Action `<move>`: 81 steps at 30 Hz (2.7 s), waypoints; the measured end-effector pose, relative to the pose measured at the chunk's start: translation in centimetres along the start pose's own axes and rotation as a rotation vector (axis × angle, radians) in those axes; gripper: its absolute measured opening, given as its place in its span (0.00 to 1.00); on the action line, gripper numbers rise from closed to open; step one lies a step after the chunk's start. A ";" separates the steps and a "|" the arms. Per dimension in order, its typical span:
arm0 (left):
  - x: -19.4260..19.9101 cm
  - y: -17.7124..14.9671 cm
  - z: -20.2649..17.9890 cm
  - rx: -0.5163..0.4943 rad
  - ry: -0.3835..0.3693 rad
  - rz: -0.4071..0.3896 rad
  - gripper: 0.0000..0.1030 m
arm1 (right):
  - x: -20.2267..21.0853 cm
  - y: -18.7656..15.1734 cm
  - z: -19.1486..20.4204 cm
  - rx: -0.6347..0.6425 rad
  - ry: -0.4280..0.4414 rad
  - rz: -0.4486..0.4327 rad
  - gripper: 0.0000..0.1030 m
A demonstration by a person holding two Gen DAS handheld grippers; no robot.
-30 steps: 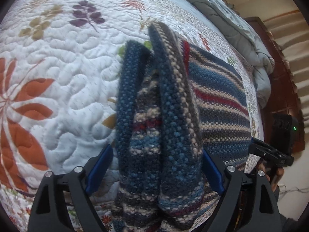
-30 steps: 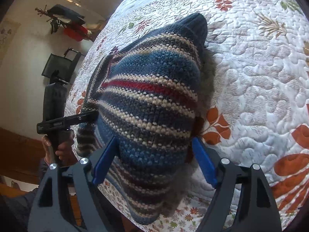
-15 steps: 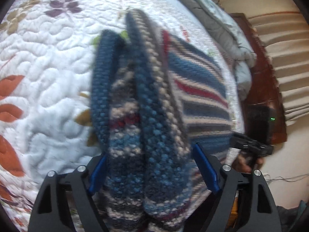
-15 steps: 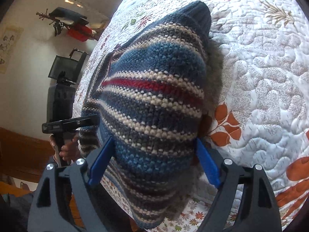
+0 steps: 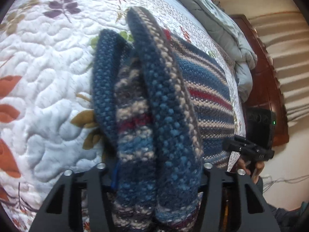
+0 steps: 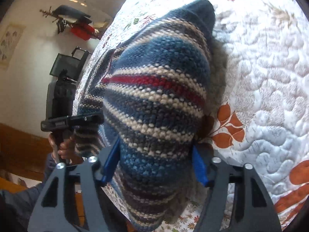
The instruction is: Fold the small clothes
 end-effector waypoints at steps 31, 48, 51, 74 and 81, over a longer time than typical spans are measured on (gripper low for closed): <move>-4.8 -1.1 -13.1 -0.120 -0.060 -0.072 0.48 | 13.2 -4.2 -3.8 -0.020 -0.186 -0.171 0.45; -13.9 7.1 -16.9 -0.164 0.056 -0.187 0.48 | 14.5 3.8 -15.2 -0.051 -0.223 -0.279 0.44; -14.3 6.5 -15.6 -0.160 0.059 -0.162 0.49 | 14.2 3.2 -16.4 -0.075 -0.192 -0.263 0.44; -10.9 -3.4 -16.2 -0.188 0.295 -0.201 0.59 | 14.2 -7.4 -16.3 -0.209 -0.053 -0.164 0.31; -11.1 -3.4 -14.2 -0.074 0.280 -0.182 0.45 | 15.0 -8.5 -15.1 -0.213 -0.033 -0.186 0.21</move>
Point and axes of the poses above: each gripper's, at about its wrist camera, not at the fingertips, and x roughly against the way its jaws point, z to its left, y to its top, the point moved 1 cm from there along -x, roughly the way its jaws point, and after that the axes turned 5 degrees about -y, right-handed, at the moved point
